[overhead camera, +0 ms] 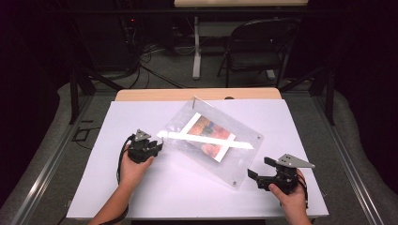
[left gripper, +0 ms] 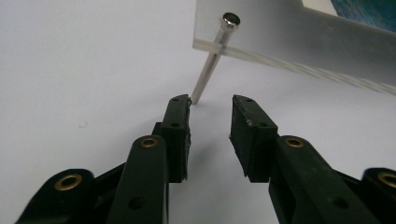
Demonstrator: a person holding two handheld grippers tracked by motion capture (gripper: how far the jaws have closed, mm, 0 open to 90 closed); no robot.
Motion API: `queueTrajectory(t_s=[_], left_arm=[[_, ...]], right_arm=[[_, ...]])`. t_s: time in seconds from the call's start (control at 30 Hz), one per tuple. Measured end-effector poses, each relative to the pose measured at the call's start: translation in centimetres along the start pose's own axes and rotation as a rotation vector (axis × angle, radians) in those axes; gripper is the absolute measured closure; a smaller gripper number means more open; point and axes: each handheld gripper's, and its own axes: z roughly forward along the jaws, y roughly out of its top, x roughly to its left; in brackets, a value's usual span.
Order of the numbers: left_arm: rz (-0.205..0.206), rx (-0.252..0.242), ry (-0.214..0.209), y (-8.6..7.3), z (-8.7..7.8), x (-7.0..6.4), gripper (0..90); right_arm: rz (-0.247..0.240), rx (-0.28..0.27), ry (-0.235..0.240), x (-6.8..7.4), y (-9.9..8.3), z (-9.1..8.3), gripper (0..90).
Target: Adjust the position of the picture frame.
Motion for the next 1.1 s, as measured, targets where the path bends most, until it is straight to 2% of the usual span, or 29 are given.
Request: queueTrajectory(t_s=[0.07,0.1,0.17,0.27,0.3,0.4,0.67,0.8,0.83,0.87,0.9,1.1], left_arm=[[0.014,0.009,-0.002,0.2,0.4,0.1,70.7],[0.007,0.009,0.009,0.3,0.5,0.1,71.5],[0.003,0.008,0.005,0.6,0.9,0.1,73.0],[0.007,0.013,-0.009,0.7,1.2,0.1,74.1],[0.027,0.02,-0.004,0.9,1.7,0.1,74.3],[0.025,0.025,0.001,1.0,2.3,0.2,74.5],[0.021,0.024,-0.006,1.4,2.8,0.6,78.4],[0.011,0.019,-0.022,1.4,3.1,0.7,78.2],[0.018,0.024,-0.026,1.5,3.1,0.8,78.2],[0.018,0.024,-0.026,1.5,3.1,0.8,78.5],[0.032,0.022,-0.019,1.6,3.2,0.7,78.9],[0.047,0.02,-0.019,1.6,3.2,0.7,79.8]], right_arm=[[0.003,0.004,-0.002,0.0,0.0,-0.1,11.1],[0.002,0.001,-0.004,-0.1,0.0,0.0,11.0],[0.001,-0.002,-0.005,-0.1,0.0,-0.1,11.0],[-0.001,-0.014,0.002,-0.1,0.0,-0.1,10.3],[0.003,-0.014,0.006,0.0,0.0,-0.1,9.6],[-0.003,-0.007,0.01,0.1,0.0,0.0,8.9],[-0.047,0.001,-0.018,1.0,0.1,0.4,5.7],[-0.077,-0.001,0.004,1.7,0.2,0.6,18.3],[-0.082,0.001,0.017,1.9,0.3,0.7,24.0],[-0.082,0.001,0.017,1.9,0.3,0.7,24.0],[-0.091,0.013,0.055,2.1,0.3,0.8,34.9],[-0.117,0.04,0.084,3.0,0.2,1.3,42.0]])
